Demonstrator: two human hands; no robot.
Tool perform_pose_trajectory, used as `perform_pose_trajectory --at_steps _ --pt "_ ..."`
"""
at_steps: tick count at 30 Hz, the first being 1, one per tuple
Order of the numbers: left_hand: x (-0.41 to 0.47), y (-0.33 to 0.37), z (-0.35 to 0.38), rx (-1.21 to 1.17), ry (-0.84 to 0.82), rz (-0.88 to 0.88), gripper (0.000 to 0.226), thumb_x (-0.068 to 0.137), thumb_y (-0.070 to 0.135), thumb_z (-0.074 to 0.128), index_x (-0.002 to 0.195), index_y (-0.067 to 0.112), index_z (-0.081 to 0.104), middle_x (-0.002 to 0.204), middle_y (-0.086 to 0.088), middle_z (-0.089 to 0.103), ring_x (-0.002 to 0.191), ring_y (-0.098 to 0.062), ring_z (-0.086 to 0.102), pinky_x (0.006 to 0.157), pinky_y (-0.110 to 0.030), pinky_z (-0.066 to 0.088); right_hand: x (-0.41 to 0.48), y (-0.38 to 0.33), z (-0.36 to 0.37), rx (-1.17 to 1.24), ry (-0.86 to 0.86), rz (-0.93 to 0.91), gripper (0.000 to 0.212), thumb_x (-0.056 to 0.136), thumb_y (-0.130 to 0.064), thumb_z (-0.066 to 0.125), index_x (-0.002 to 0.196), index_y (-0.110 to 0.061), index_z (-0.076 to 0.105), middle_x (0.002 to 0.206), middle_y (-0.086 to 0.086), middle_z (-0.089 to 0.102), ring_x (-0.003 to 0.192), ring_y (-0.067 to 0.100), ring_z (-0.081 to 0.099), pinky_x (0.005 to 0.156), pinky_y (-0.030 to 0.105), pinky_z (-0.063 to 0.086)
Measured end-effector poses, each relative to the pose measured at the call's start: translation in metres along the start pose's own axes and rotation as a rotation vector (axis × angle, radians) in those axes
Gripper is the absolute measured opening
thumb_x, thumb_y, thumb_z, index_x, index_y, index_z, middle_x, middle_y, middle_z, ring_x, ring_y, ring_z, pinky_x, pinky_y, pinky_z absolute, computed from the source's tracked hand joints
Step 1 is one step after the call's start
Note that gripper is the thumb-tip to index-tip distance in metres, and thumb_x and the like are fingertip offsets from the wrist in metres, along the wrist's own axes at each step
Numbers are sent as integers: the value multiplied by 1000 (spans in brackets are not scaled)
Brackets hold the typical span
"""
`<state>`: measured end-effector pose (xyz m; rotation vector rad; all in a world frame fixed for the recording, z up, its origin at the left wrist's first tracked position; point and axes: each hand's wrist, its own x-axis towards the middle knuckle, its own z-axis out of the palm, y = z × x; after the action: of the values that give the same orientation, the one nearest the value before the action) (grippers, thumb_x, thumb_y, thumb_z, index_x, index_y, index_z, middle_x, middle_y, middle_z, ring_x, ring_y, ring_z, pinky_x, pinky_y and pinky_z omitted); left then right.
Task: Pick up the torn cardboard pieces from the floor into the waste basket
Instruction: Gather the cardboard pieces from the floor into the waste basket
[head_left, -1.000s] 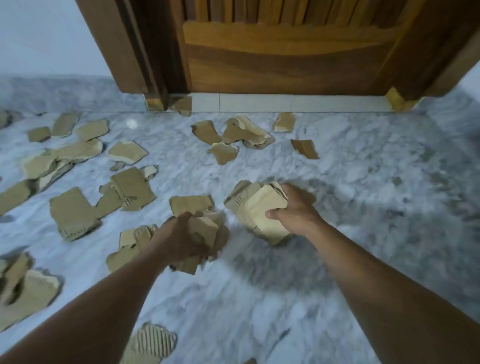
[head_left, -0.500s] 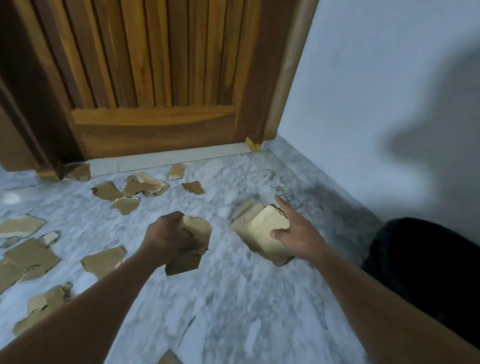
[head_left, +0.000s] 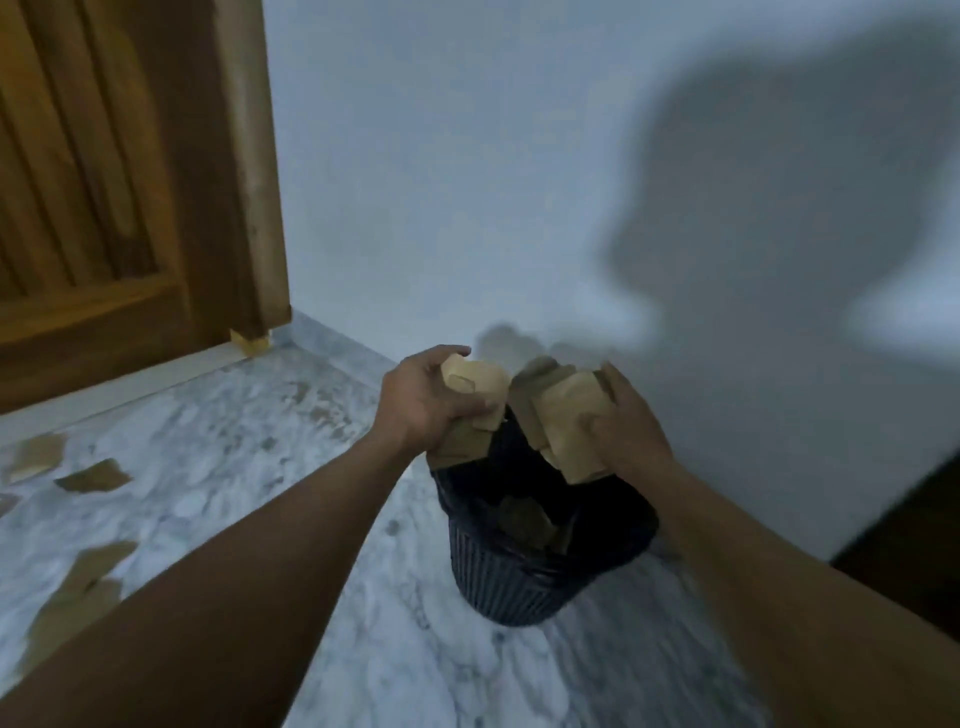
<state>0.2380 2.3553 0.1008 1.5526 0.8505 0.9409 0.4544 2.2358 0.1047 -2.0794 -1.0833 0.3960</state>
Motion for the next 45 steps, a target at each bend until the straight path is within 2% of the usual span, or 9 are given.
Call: perform_pose_trajectory --at_steps 3,9,12,15,17,23,35,42,45 --pt "4 -8 53 288 -41 0 71 65 26 93 130 31 65 110 7 65 96 -2 61 67 -1 39 -6 40 -12 11 15 55 75 98 -2 47 162 -30 20 162 -1 34 143 22 39 99 19 28" --pt "4 -62 95 836 -130 18 97 68 74 73 152 38 40 148 -8 46 137 -34 36 110 -48 38 -4 92 -18 -61 20 64 59 101 -25 55 157 -28 37 142 6 55 128 28 53 105 32 42" --pt "-8 -82 91 972 12 -23 88 82 69 65 156 39 29 159 -11 25 145 -40 19 113 -58 26 0 122 -14 -206 -2 126 63 101 -36 54 159 -31 30 161 13 29 144 37 33 117 50 34" --pt "-15 -97 83 789 42 -264 94 89 38 70 160 38 7 161 -19 16 139 -48 33 108 -55 40 -8 142 2 -9 -139 309 79 104 -40 51 161 -37 -3 169 11 11 147 38 31 112 53 41" --pt "-20 -100 76 515 100 -365 95 86 9 62 161 30 8 153 -24 35 127 -46 49 98 -47 50 -14 145 17 228 -162 399 79 106 -28 46 159 -43 -12 168 4 17 134 40 48 79 52 60" --pt "-28 -95 28 327 252 -427 82 77 -1 52 154 23 36 138 -17 56 119 -40 57 94 -51 56 -11 118 47 475 -159 356 73 105 -3 38 160 -38 4 158 9 34 107 34 56 50 40 61" --pt "-74 -89 -162 324 592 -495 79 86 -2 49 158 24 26 142 -14 54 121 -37 56 90 -38 56 -14 -27 194 434 -441 161 74 103 -3 41 160 -38 7 138 11 48 85 35 69 59 49 62" --pt "-119 -106 -226 296 607 -558 81 81 -4 46 151 35 34 126 -9 62 99 -30 60 69 -35 55 -33 -68 252 283 -531 75 67 103 -16 43 157 -38 10 150 15 44 97 38 67 63 55 63" --pt "-136 -101 -229 234 550 -608 78 93 4 59 156 33 23 132 -7 58 102 -33 59 63 -37 55 -38 -79 248 36 -539 16 76 104 -38 50 160 -32 -1 155 15 43 120 43 58 90 51 56"
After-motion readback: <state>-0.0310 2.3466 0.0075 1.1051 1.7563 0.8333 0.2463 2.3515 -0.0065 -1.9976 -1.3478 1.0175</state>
